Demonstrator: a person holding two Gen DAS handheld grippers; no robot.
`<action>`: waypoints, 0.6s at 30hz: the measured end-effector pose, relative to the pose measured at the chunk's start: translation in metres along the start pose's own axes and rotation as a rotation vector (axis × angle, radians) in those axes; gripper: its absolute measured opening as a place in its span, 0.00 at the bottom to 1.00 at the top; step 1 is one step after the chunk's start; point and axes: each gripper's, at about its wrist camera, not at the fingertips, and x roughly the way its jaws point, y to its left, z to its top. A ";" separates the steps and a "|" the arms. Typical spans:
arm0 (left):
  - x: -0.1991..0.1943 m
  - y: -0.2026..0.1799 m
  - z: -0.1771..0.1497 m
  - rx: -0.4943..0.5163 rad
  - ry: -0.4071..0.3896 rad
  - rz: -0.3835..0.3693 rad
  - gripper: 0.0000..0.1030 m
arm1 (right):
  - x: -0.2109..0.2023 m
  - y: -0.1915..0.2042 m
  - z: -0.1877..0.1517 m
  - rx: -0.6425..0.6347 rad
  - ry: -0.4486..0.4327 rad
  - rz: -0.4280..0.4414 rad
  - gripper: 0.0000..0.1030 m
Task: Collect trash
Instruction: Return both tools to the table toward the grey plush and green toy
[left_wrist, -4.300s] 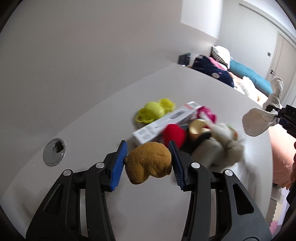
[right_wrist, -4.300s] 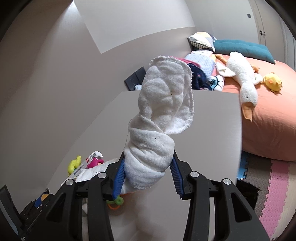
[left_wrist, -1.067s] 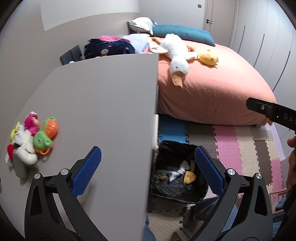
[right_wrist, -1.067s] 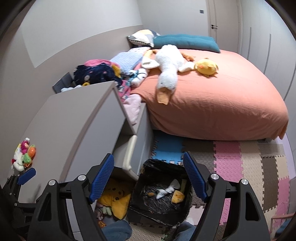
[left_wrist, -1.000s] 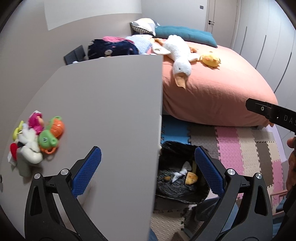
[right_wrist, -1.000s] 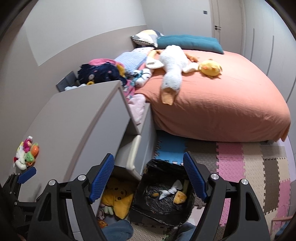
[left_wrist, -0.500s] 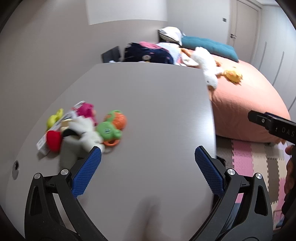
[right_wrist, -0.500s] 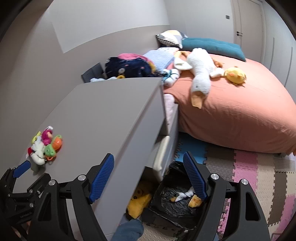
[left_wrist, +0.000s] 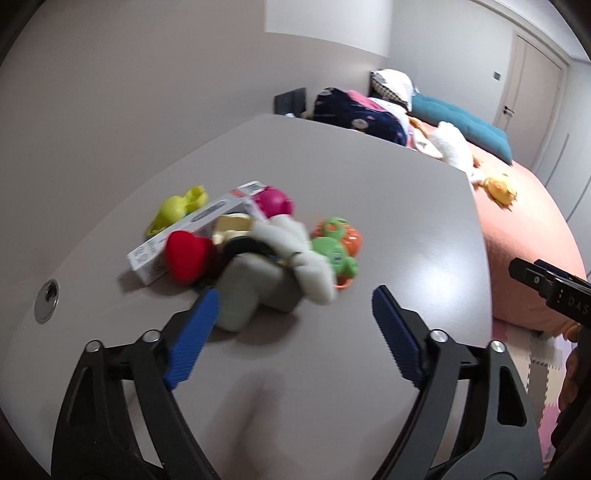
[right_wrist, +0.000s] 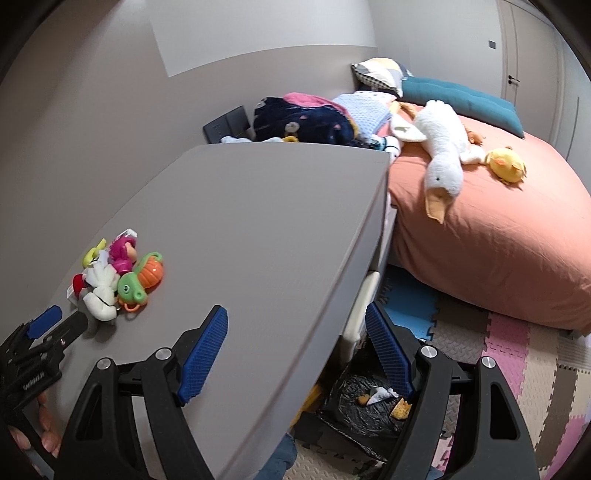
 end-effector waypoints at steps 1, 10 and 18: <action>0.002 0.005 0.000 -0.011 0.002 0.003 0.73 | 0.002 0.004 0.001 -0.007 0.002 0.003 0.75; 0.025 0.034 0.001 -0.081 0.043 0.001 0.59 | 0.021 0.032 0.008 -0.048 0.024 0.021 0.75; 0.041 0.038 0.005 -0.097 0.069 -0.035 0.59 | 0.038 0.062 0.017 -0.082 0.040 0.060 0.75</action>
